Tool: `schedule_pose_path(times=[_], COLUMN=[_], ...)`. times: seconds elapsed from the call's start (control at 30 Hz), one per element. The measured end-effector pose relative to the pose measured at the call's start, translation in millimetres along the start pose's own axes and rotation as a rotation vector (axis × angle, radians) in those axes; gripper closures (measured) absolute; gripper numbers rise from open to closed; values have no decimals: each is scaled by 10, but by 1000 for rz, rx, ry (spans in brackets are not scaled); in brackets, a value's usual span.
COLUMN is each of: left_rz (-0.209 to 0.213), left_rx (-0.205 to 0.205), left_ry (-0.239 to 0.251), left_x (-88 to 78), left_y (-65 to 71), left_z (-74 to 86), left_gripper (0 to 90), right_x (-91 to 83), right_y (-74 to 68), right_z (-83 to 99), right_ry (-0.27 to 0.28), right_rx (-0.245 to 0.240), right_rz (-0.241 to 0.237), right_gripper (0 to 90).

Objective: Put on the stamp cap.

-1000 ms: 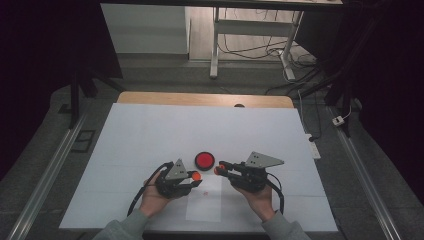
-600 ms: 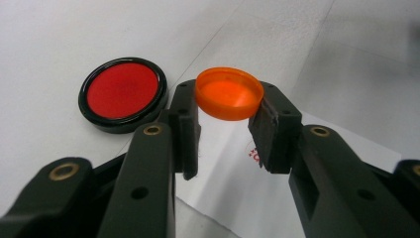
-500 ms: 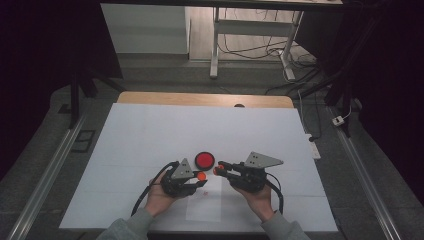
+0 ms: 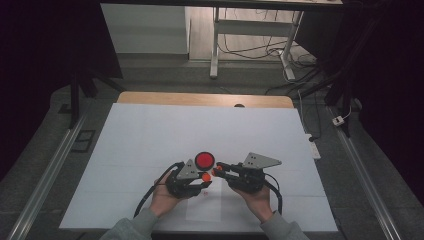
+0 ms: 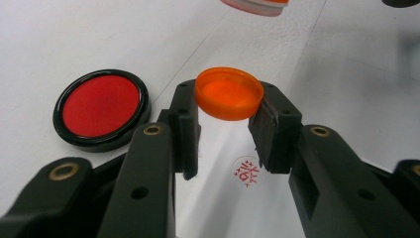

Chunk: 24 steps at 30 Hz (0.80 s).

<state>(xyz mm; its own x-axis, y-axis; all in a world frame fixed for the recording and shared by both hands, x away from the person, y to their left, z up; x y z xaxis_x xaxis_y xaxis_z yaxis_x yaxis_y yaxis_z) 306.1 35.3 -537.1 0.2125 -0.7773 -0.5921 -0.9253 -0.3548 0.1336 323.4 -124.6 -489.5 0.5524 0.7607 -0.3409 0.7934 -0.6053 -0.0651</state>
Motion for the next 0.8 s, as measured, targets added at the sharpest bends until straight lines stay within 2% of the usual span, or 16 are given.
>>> schedule_pose_path(times=[0.27,0.8], left_rz=[7,16], left_rx=[-1,6], left_ry=[0,1], left_x=[51,98], left_y=[12,27], left_z=[-22,-69], left_gripper=[645,645], right_x=[32,45], right_y=[-51,-51], right_z=[20,41], right_ry=[-12,-21], right_rx=[-6,-5], right_rz=[-16,-19], right_gripper=[719,719])
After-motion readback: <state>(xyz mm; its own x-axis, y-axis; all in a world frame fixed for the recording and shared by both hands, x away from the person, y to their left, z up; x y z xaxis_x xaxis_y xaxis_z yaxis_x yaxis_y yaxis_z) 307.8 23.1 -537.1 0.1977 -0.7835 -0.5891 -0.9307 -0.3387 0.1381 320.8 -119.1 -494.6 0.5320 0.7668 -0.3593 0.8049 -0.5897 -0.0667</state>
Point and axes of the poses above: each handheld gripper's, and its own axes: x roughly forward along the jaws, z roughly out of its underside, y roughly to its right, the point moved 5 cm from there along x, roughly forward along the jaws, and after that the axes turned 12 degrees about z, right-handed, at the moved point
